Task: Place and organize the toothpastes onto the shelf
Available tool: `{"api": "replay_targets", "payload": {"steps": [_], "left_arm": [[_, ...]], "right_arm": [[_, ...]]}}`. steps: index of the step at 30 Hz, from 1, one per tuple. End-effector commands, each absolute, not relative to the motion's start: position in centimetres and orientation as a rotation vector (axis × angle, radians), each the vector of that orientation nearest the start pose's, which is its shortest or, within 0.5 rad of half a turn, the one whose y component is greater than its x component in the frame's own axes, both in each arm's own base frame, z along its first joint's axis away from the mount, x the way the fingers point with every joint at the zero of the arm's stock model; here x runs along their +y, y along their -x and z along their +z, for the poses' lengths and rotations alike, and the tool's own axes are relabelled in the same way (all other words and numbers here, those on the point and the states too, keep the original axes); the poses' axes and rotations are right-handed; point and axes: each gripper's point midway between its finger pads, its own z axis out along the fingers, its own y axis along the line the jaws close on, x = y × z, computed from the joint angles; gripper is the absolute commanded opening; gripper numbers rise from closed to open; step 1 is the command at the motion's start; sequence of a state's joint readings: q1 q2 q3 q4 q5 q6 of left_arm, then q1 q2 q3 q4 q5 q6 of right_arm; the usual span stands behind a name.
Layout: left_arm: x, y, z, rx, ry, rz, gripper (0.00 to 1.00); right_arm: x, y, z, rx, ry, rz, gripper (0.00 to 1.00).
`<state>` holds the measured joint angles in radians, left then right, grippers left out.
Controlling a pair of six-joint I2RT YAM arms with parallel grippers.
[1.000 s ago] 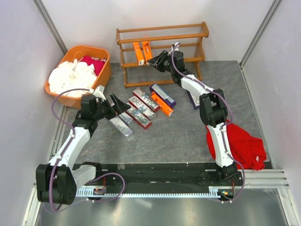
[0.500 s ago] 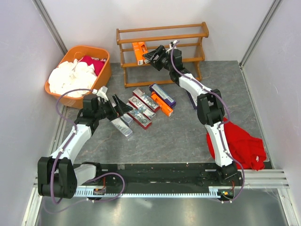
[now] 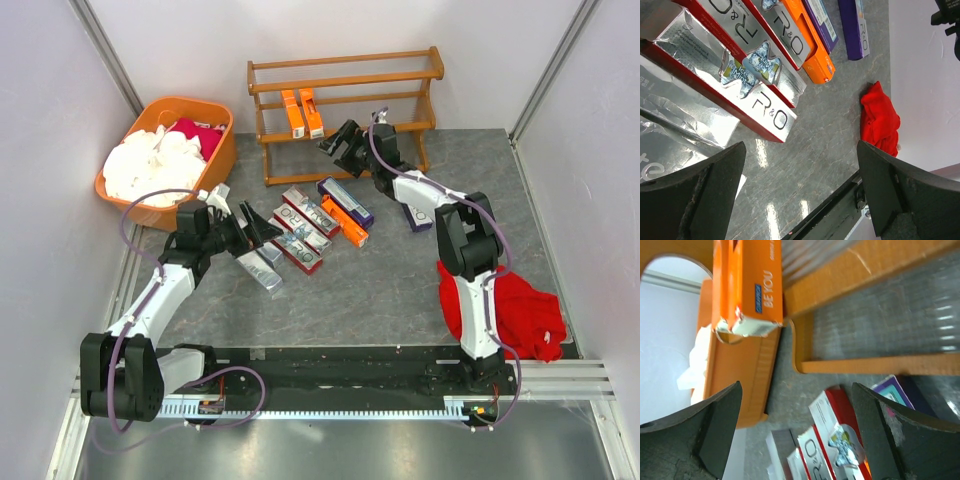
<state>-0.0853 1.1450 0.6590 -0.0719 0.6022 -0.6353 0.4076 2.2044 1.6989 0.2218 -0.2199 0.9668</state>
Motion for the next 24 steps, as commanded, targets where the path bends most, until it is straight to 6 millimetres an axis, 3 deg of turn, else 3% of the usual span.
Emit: {"api": "replay_targets", "payload": {"steps": [1, 2, 3, 4, 5, 6, 7, 8, 9, 10, 11, 12, 13, 14, 15, 16, 18, 19, 24], "left_arm": [[-14.9, -30.0, 16.0, 2.161, 0.176, -1.072, 1.0], [-14.9, -29.9, 15.9, 2.163, 0.175, -1.078, 1.0], [-14.9, -29.9, 16.0, 2.16, 0.176, -1.077, 1.0], [-14.9, -29.9, 16.0, 2.157, 0.174, -1.075, 1.0], [-14.9, -29.8, 15.9, 2.16, 0.173, -1.075, 1.0], [-14.9, -29.8, 15.9, 2.161, 0.175, -1.074, 1.0], [-14.8, -29.8, 15.8, 2.161, 0.174, -1.071, 1.0], [-14.9, -29.8, 15.7, 2.162, 0.174, -1.073, 1.0], [-14.9, -29.8, 15.7, 2.164, 0.173, -1.075, 1.0], [-14.9, -29.8, 15.5, 2.169, 0.175, -1.074, 1.0], [-14.9, -29.8, 15.5, 2.171, 0.175, -1.076, 1.0], [-14.9, -29.8, 15.4, 2.171, 0.175, -1.076, 1.0], [-14.9, -29.8, 15.3, 2.172, 0.176, -1.076, 1.0], [-14.9, -29.8, 15.3, 2.175, 0.176, -1.078, 1.0], [-14.9, -29.9, 15.2, 2.174, 0.177, -1.078, 1.0], [-14.9, -29.9, 15.2, 2.176, 0.177, -1.08, 1.0], [-14.9, -29.9, 14.9, 2.179, 0.185, -1.081, 1.0], [-15.0, -29.9, 15.0, 2.176, 0.182, -1.087, 1.0], [-15.3, -30.0, 15.1, 2.168, 0.185, -1.119, 1.0]], "right_arm": [[31.1, -54.7, 21.7, 1.891, -0.285, 1.097, 0.98], [31.0, -54.1, 21.3, 1.906, -0.279, 1.086, 0.98], [30.6, -53.3, 22.5, 1.888, -0.267, 1.083, 0.98], [29.8, -52.4, 20.4, 1.925, -0.268, 1.04, 0.98], [29.3, -51.7, 21.3, 1.916, -0.253, 1.02, 0.98], [28.8, -51.1, 20.8, 1.931, -0.245, 0.993, 0.98], [27.8, -50.1, 18.6, 1.982, -0.234, 0.924, 0.98], [27.1, -49.3, 19.4, 1.974, -0.222, 0.9, 0.98], [26.6, -48.6, 19.0, 1.987, -0.217, 0.872, 0.98], [25.5, -47.5, 16.8, 2.035, -0.206, 0.803, 0.98], [24.9, -46.7, 17.4, 2.027, -0.196, 0.773, 0.98], [24.5, -46.0, 16.8, 2.045, -0.182, 0.74, 0.98], [23.8, -44.6, 14.9, 2.098, -0.179, 0.697, 0.98], [23.1, -44.0, 15.0, 2.095, -0.155, 0.655, 0.98], [23.0, -43.2, 14.6, 2.108, -0.141, 0.634, 0.98], [22.4, -41.7, 12.8, 2.153, -0.135, 0.61, 0.98], [22.2, -40.3, 12.5, 2.158, -0.107, 0.569, 0.98], [21.8, -39.2, 11.0, 2.193, -0.094, 0.539, 0.97], [21.7, -36.9, 7.8, 2.254, -0.055, 0.497, 0.95]]}}
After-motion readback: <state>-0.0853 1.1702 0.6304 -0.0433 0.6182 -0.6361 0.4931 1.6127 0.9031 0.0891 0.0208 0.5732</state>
